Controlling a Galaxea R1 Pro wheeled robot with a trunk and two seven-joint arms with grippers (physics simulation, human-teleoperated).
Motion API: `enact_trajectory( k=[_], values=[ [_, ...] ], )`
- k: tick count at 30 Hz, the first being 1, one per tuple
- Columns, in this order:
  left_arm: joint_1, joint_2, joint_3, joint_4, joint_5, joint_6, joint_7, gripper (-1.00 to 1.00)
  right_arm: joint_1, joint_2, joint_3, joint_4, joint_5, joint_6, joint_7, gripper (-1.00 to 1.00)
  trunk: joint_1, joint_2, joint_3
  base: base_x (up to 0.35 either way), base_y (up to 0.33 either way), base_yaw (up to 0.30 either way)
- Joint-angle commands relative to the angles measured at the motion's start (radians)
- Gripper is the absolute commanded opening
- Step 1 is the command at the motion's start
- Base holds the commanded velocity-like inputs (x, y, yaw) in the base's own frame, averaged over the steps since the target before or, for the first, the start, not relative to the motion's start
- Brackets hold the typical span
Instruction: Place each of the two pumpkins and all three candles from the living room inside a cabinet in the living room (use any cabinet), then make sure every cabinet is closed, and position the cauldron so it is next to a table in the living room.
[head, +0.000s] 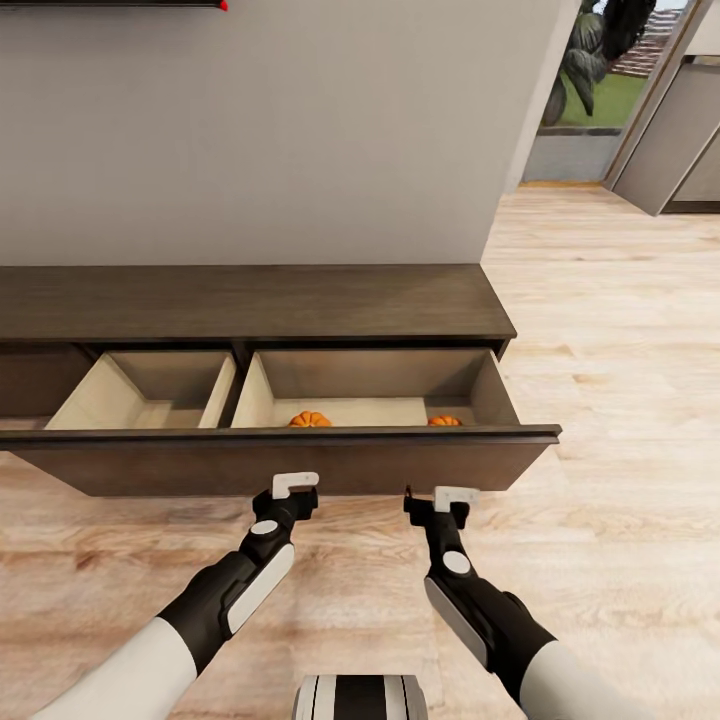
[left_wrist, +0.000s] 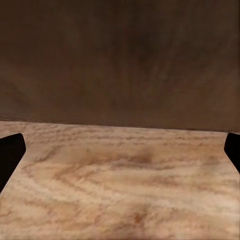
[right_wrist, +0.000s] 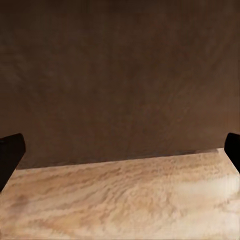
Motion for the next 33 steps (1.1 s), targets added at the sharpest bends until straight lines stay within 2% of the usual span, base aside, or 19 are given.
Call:
enact_trajectory(
  k=[1, 10, 25, 33],
  values=[
    [-0.001, 0.001, -0.005, -0.002, 0.005, 0.003, 0.009, 1.0, -0.003, 0.0, 0.006, -0.001, -0.009, -0.007, -0.006, 1.0, 0.0, 0.0, -0.001, 0.0, 0.0, 0.0],
    [-0.001, 0.0, -0.005, -0.002, 0.007, 0.004, 0.009, 1.0, -0.021, 0.002, 0.006, 0.0, -0.007, -0.007, -0.006, 1.0, 0.0, 0.0, -0.001, 0.011, 0.002, 0.0],
    [-0.001, -0.001, -0.003, -0.002, 0.008, 0.003, 0.011, 1.0, -0.022, 0.002, 0.006, 0.0, -0.007, -0.008, -0.005, 1.0, 0.0, 0.0, -0.001, 0.17, 0.075, 0.0],
    [-0.001, -0.001, -0.003, -0.002, 0.007, 0.003, 0.011, 1.0, -0.022, 0.001, 0.006, 0.0, -0.008, -0.008, -0.005, 1.0, 0.0, 0.0, -0.001, 0.03, 0.009, 0.0]
  ],
)
